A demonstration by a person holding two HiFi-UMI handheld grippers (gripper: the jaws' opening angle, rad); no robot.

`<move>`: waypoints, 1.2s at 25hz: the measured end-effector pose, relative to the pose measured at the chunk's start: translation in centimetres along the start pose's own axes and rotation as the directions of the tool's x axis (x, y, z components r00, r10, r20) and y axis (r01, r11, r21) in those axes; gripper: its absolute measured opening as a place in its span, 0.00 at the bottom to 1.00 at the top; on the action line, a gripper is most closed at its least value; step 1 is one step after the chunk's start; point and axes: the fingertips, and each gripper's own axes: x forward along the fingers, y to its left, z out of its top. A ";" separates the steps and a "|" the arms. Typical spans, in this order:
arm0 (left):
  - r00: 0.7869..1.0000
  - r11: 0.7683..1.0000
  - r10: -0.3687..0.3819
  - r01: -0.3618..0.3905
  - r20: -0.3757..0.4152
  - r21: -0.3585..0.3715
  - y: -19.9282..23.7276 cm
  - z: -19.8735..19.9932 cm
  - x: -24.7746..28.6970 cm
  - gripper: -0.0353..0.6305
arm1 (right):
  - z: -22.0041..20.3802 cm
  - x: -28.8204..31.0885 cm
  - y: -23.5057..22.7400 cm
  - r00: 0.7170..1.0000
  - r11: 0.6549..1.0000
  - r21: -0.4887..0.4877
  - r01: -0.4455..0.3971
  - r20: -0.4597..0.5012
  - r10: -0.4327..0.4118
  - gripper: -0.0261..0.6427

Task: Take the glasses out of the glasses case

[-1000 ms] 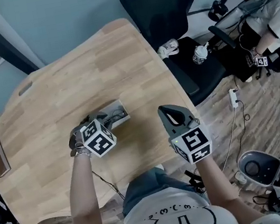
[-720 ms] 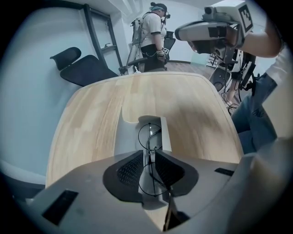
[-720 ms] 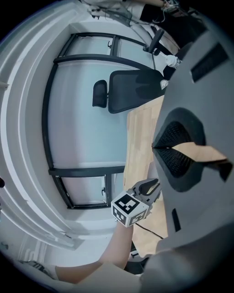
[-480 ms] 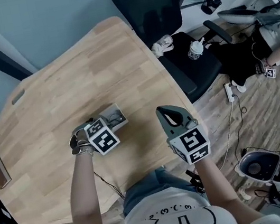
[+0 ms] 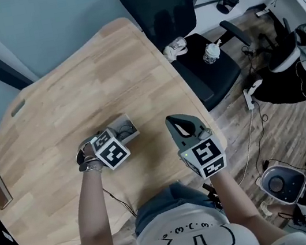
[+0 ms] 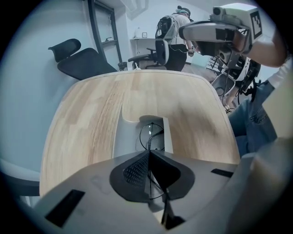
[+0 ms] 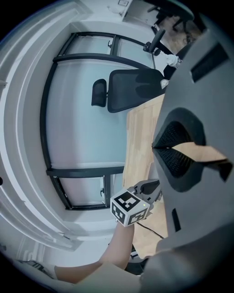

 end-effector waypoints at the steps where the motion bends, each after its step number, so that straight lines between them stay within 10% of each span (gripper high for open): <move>1: 1.000 1.000 0.012 -0.012 0.006 0.002 0.0 0.1 -0.2 0.08 | 0.1 -0.1 0.1 1.000 1.000 -0.003 -0.001 0.002 0.001 0.11; 19: 0.944 0.957 0.283 -0.267 0.172 -0.111 1.2 1.7 -7.8 0.08 | 2.9 -2.7 1.0 0.996 0.998 -0.057 0.006 0.094 0.000 0.11; 24: 0.869 0.898 0.420 -0.357 0.261 -0.258 1.1 1.5 -12.4 0.08 | 4.3 -5.1 1.5 0.987 0.997 -0.083 0.001 0.162 0.013 0.11; 30: 0.715 0.776 0.602 -0.418 0.355 -0.472 -1.2 1.3 -19.2 0.08 | 5.4 -10.0 2.8 0.971 0.993 -0.116 -0.011 0.236 0.039 0.11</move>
